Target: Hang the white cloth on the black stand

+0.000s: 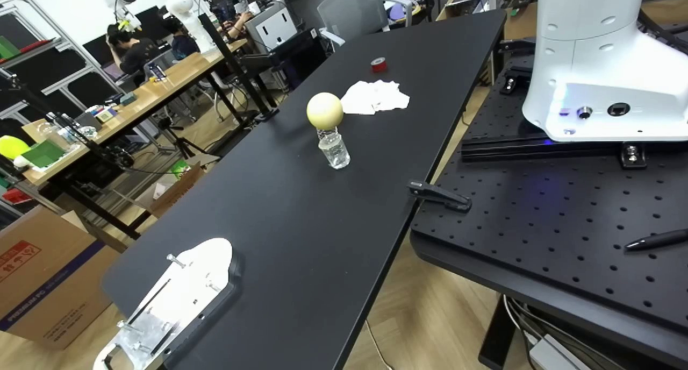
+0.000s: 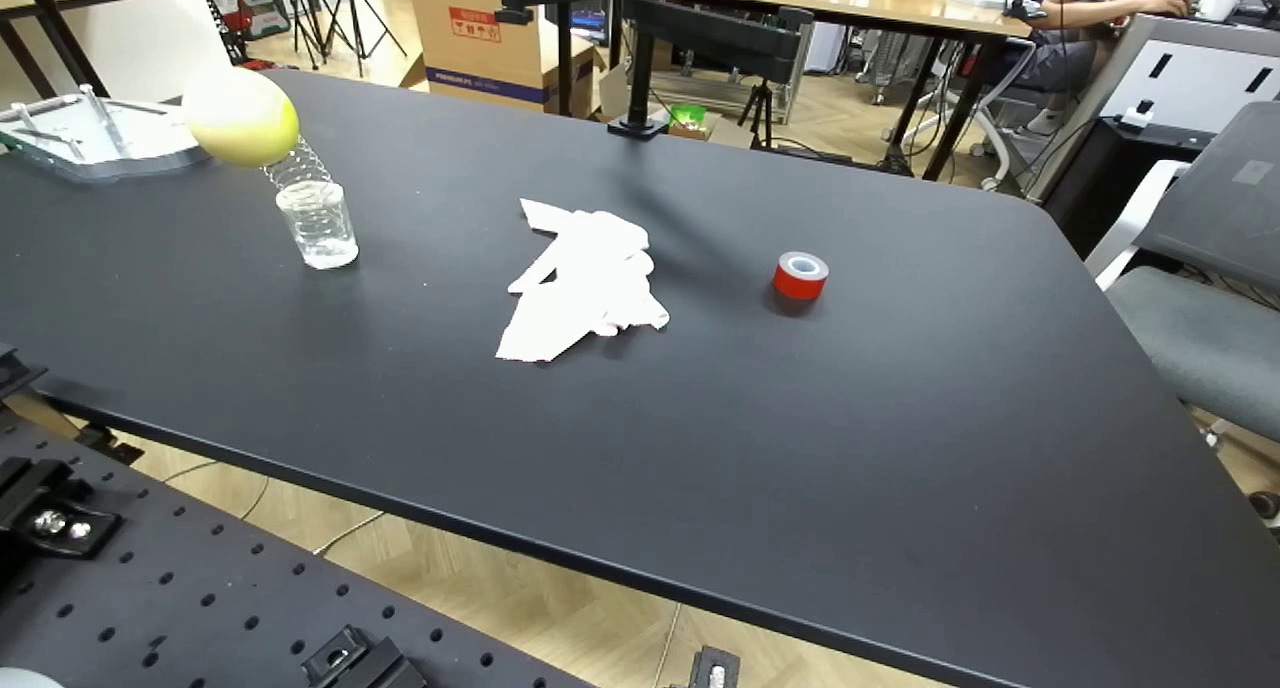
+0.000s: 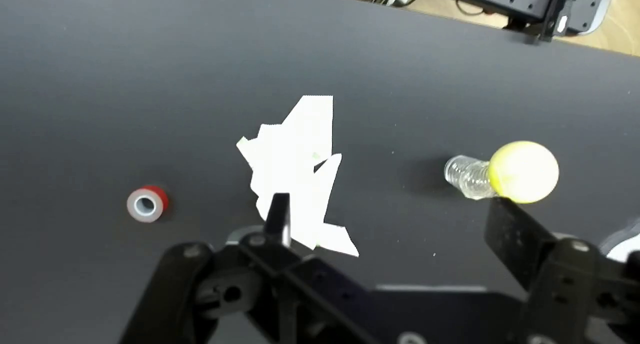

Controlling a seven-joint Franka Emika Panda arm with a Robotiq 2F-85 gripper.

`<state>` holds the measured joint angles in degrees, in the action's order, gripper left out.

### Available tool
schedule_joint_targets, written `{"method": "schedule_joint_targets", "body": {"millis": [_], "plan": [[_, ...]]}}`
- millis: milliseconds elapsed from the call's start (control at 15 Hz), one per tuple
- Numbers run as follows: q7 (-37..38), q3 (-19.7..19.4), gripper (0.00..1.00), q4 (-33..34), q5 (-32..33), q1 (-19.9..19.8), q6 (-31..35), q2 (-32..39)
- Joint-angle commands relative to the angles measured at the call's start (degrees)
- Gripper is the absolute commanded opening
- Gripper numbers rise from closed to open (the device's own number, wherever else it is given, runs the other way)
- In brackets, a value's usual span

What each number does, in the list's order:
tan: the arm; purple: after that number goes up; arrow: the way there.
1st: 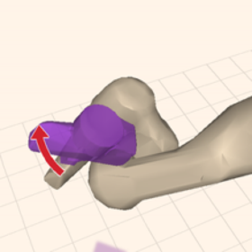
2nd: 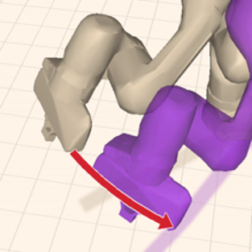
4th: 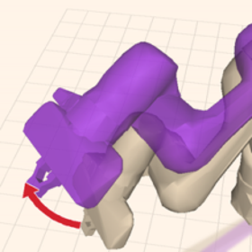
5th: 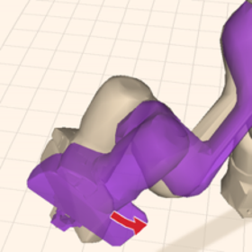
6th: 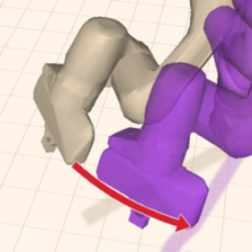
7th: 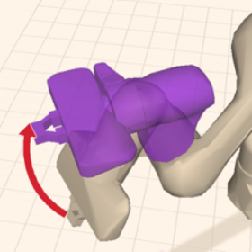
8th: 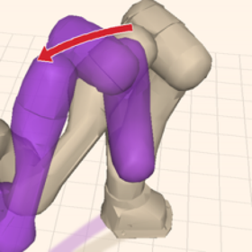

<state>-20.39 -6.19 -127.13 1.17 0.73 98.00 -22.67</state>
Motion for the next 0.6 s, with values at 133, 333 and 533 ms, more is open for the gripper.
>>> {"method": "schedule_joint_targets", "body": {"millis": [133,333,533], "plan": [[0.9,0.8,1.0,-1.1,3.9,-0.8,17.8,4.9],[1.5,1.5,1.0,-2.3,5.7,-0.7,24.9,9.9],[2.9,2.6,1.0,-2.7,8.9,-0.9,29.6,16.0]]}}
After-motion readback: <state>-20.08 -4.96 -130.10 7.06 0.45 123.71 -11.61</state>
